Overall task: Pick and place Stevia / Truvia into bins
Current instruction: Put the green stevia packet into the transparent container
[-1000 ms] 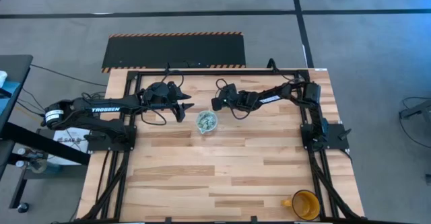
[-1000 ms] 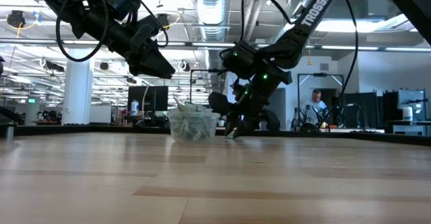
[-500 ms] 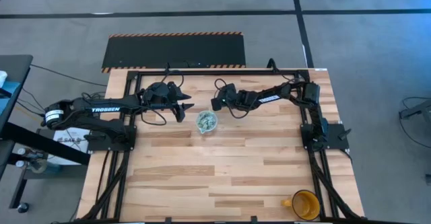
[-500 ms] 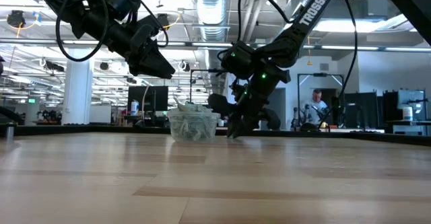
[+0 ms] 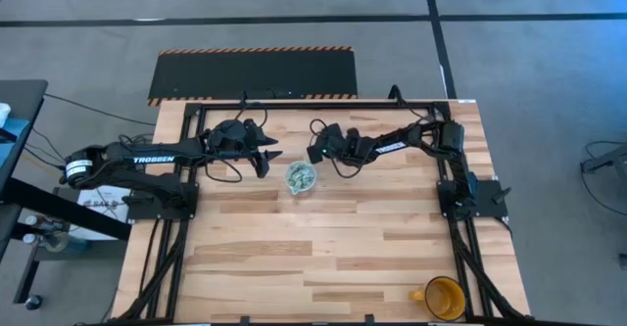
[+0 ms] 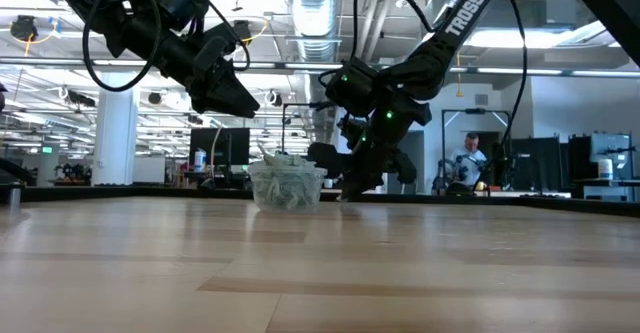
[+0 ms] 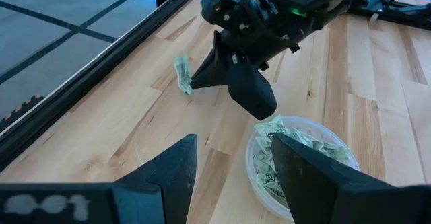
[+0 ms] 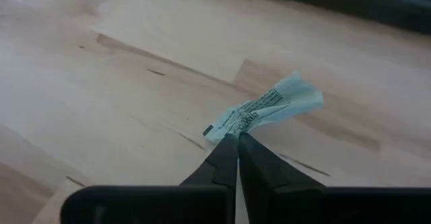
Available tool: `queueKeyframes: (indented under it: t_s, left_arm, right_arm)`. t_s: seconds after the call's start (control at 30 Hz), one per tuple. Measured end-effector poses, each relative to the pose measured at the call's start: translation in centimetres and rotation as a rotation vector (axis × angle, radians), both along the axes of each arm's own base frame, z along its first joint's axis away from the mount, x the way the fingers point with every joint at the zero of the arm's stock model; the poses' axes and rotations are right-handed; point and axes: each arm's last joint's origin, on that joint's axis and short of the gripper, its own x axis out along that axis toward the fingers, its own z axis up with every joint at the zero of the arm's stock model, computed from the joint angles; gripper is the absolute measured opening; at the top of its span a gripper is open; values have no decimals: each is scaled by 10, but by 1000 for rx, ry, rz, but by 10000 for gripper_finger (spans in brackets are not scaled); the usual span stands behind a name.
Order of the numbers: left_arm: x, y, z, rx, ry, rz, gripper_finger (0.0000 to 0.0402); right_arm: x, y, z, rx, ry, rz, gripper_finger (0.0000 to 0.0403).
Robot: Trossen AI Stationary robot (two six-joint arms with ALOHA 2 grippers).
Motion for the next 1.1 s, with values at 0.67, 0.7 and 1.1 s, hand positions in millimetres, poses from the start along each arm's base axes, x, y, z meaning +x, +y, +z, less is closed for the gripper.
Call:
queueKeyframes:
  t_s: [0.67, 0.7, 1.1]
  left_arm:
    - [-1, 0, -2, -6, 17, 1, 183]
    - [-1, 0, -2, -6, 17, 1, 183]
    - [-1, 0, -2, -6, 17, 1, 183]
  right_arm:
    - [-12, 57, 81, -212, 219, 422, 0]
    - [-13, 61, 85, -226, 238, 469, 0]
    - [-17, 105, 114, -178, 140, 1042, 0]
